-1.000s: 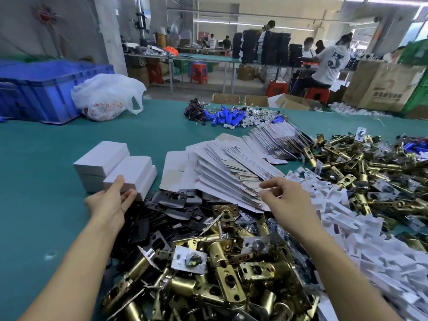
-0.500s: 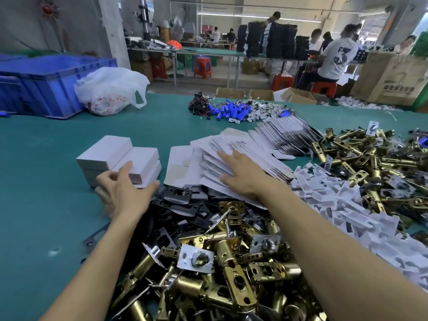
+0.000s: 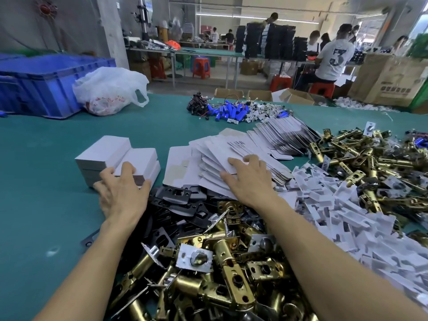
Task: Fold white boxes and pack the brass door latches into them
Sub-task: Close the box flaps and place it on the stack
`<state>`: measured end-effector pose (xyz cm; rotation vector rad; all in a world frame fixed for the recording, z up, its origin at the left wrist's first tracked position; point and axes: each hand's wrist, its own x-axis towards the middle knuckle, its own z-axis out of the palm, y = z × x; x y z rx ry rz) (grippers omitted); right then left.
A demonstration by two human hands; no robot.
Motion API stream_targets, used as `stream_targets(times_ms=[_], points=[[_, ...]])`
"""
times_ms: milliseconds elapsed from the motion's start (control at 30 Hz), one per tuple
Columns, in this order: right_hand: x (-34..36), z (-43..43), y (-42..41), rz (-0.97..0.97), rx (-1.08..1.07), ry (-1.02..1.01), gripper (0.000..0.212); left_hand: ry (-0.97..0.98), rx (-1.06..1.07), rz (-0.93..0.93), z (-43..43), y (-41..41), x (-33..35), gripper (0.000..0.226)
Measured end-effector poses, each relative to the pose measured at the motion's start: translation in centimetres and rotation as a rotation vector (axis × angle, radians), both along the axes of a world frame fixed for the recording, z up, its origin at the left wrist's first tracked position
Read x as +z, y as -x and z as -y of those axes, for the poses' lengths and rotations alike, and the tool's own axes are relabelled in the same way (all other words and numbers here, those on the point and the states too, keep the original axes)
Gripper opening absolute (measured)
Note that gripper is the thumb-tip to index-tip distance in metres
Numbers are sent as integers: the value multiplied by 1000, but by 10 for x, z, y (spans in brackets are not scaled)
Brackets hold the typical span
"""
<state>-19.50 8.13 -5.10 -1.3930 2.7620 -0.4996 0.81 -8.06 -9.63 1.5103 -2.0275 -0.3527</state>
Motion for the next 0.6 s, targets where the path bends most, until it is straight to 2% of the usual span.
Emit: stream_targets(times_ms=[100, 333, 467, 533, 600], points=[[3, -1, 3, 78, 21, -20, 50, 3, 10, 24, 0, 0, 0, 43], [13, -12, -5, 6, 11, 85, 31, -1, 17, -49, 4, -1, -7, 42], [20, -17, -9, 39, 1, 128, 25, 48, 47, -41, 3, -1, -5, 55], [23, -19, -9, -59, -13, 126, 23, 146, 38, -44, -5, 3, -1, 62], [27, -22, -11, -188, -23, 137, 16, 238, -36, -36, -15, 10, 7, 53]])
